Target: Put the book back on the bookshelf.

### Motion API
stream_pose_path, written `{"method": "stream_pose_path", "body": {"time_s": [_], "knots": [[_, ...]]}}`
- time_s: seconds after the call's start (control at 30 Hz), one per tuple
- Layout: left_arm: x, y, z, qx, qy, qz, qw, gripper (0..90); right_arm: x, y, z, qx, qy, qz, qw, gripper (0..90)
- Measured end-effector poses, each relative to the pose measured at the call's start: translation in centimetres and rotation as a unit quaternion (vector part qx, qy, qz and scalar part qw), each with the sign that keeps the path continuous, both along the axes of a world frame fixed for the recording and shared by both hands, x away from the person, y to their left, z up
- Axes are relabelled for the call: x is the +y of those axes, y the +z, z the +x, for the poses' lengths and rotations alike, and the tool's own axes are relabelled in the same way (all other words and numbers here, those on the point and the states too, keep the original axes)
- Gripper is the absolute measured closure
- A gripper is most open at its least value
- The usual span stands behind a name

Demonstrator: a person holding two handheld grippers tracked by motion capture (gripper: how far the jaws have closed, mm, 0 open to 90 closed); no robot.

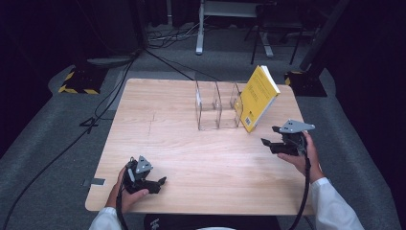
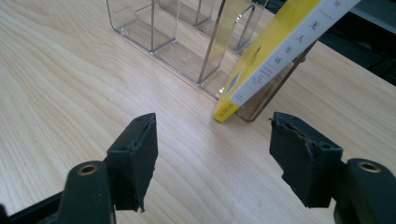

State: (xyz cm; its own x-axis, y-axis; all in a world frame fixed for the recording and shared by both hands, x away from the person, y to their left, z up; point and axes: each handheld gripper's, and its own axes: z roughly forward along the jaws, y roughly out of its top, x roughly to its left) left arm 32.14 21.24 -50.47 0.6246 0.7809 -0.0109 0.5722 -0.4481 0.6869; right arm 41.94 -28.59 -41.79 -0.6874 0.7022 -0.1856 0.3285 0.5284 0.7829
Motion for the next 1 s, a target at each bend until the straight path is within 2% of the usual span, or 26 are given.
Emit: {"method": "stream_pose_path", "body": {"time_s": [0.2, 0.37, 0.67, 0.77, 1.0], "knots": [[0.0, 0.0, 0.0, 0.000, 0.000, 0.000, 1.0000, 14.0, -0.5, -0.4, -1.4, -0.002, 0.010, -0.002, 0.9999, 30.2], [0.0, 0.0, 0.0, 0.000, 0.000, 0.000, 1.0000, 14.0, -0.7, -1.1, -2.3, 0.001, 0.019, -0.014, 0.9997, 29.5], [0.0, 0.0, 0.0, 0.000, 0.000, 0.000, 1.0000, 14.0, -1.4, -2.7, -4.1, 0.006, 0.032, -0.029, 0.9991, 28.7], [0.0, 0.0, 0.0, 0.000, 0.000, 0.000, 1.0000, 14.0, -1.7, -3.3, -4.6, 0.009, 0.028, -0.034, 0.9990, 28.4], [0.0, 0.0, 0.0, 0.000, 0.000, 0.000, 1.0000, 14.0, -3.0, -4.5, -5.7, 0.019, 0.027, -0.026, 0.9991, 28.1]]}}
